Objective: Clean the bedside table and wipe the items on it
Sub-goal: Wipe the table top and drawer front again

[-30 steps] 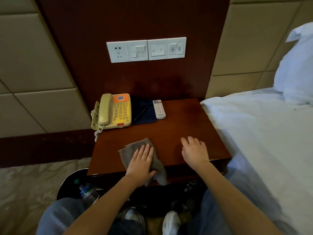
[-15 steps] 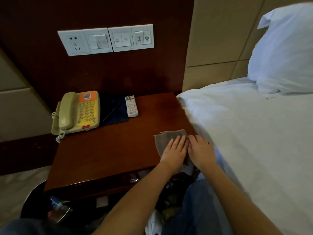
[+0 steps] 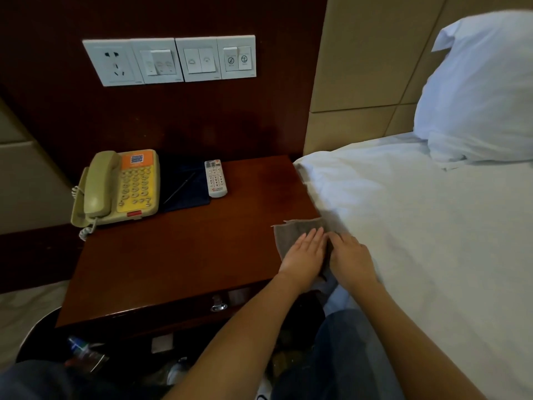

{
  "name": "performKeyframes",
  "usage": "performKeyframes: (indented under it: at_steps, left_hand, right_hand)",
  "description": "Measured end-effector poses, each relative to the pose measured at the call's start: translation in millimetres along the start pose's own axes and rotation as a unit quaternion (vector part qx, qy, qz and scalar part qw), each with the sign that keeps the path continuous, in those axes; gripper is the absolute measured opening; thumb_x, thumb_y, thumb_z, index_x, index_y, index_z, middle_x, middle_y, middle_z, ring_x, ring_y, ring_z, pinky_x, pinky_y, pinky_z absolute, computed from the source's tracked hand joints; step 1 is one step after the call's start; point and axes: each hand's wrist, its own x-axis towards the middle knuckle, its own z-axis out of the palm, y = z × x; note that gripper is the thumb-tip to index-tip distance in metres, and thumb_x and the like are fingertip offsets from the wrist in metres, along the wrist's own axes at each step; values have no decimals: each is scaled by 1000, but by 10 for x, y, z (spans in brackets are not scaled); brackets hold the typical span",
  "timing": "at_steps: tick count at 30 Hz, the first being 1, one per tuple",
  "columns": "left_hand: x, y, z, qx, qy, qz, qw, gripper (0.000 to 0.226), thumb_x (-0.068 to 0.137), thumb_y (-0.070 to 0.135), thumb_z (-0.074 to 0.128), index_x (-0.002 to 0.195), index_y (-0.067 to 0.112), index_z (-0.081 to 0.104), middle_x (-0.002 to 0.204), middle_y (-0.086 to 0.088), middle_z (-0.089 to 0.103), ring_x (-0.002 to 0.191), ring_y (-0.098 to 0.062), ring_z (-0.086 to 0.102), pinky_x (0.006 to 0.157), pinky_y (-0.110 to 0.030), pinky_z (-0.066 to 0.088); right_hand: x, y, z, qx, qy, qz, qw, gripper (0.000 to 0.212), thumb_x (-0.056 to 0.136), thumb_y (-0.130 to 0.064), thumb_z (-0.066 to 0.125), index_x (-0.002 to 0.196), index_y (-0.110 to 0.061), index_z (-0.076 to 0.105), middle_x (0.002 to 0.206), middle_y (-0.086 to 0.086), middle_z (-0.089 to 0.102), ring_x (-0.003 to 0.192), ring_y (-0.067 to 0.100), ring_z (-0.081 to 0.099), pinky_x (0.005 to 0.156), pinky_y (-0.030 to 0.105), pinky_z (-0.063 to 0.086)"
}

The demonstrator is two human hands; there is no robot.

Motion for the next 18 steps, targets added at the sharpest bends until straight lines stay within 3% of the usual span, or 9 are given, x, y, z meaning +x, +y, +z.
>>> performKeyframes:
  at_steps: [6, 12, 18]
  left_hand:
    - [-501, -443, 94, -55, -10, -36, 998, 102, 87, 50, 56, 150, 5, -11, 159, -10, -14, 147, -21, -10, 113, -32, -12]
    - [-1220, -915, 180, -44, -16, -111, 993, 100, 88, 47, 58, 150, 5, -8, 159, -10, -11, 147, -22, -8, 114, -31, -11]
    - [-1810, -1142, 286, -55, -23, -252, 966, 85, 96, 37, 48, 150, 5, -8, 159, -11, -12, 147, -22, -8, 118, -34, -4]
  right_hand:
    - [-110, -270, 75, -23, -33, -84, 996, 48, 103, -36, 30, 148, -21, 32, 154, 4, 31, 141, 23, 30, 114, 41, 23]
    - [-69, -978, 2, -31, -4, -179, 983, 45, 102, -33, 31, 145, -19, 38, 153, 6, 32, 141, 22, 29, 113, 45, 23]
    - [-294, -1769, 147, -24, -41, -285, 957, 46, 100, -22, 33, 146, -20, 33, 156, 4, 26, 143, 19, 22, 116, 47, 18]
